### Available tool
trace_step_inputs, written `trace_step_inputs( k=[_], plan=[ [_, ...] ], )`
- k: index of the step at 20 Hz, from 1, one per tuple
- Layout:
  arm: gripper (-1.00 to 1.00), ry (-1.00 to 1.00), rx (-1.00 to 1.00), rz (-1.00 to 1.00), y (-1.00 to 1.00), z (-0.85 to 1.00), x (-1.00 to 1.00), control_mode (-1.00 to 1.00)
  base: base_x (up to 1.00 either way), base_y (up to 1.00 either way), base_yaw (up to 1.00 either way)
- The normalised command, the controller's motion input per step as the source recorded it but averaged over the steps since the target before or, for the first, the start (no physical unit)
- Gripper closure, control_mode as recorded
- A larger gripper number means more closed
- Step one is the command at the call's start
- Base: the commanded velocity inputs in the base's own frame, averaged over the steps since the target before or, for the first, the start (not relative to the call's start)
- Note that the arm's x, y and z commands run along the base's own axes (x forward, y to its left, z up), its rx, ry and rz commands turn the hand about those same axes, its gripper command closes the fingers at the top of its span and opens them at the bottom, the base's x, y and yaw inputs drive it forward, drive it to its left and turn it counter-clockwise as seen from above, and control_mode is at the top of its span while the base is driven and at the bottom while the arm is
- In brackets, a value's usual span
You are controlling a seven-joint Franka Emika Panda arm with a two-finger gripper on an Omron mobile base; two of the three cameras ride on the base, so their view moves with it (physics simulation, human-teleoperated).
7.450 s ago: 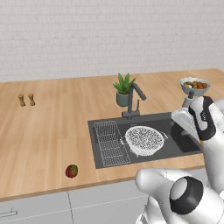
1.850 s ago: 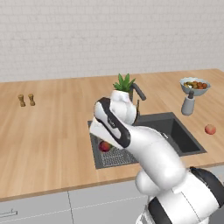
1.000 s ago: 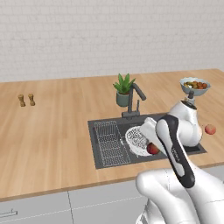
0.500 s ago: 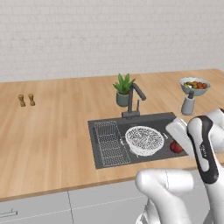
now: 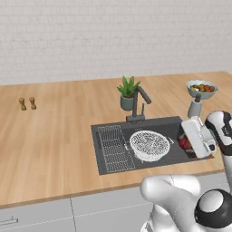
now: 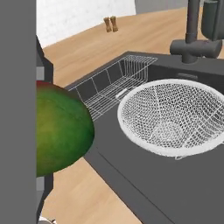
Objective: Put the colander in the sink, put the mango, peach in the colander, and turn on the sink faucet and pour water over the colander.
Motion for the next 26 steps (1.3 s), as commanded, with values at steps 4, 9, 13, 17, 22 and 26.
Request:
trace_step_inputs(
  k=[4, 9, 13, 17, 22, 26],
  plan=[
    [1.00, 0.33, 0.20, 0.00, -0.06, 0.20, 0.88, -1.00, 0.00, 0.00, 0.00],
    [1.00, 0.33, 0.14, 0.00, 0.00, 0.00, 0.52, -1.00, 0.00, 0.00, 0.00],
    [1.00, 0.12, 0.10, 0.00, 0.00, -0.17, 0.21, -1.00, 0.00, 0.00, 0.00],
    [1.00, 0.24, 0.07, -0.01, 0.21, -0.28, 0.25, -1.00, 0.00, 0.00, 0.00],
    [1.00, 0.31, 0.00, -0.08, 0.49, -0.22, 0.33, -1.00, 0.00, 0.00, 0.00],
    [1.00, 0.34, 0.00, -0.04, 0.32, -0.22, 0.24, -1.00, 0.00, 0.00, 0.00]
  ],
)
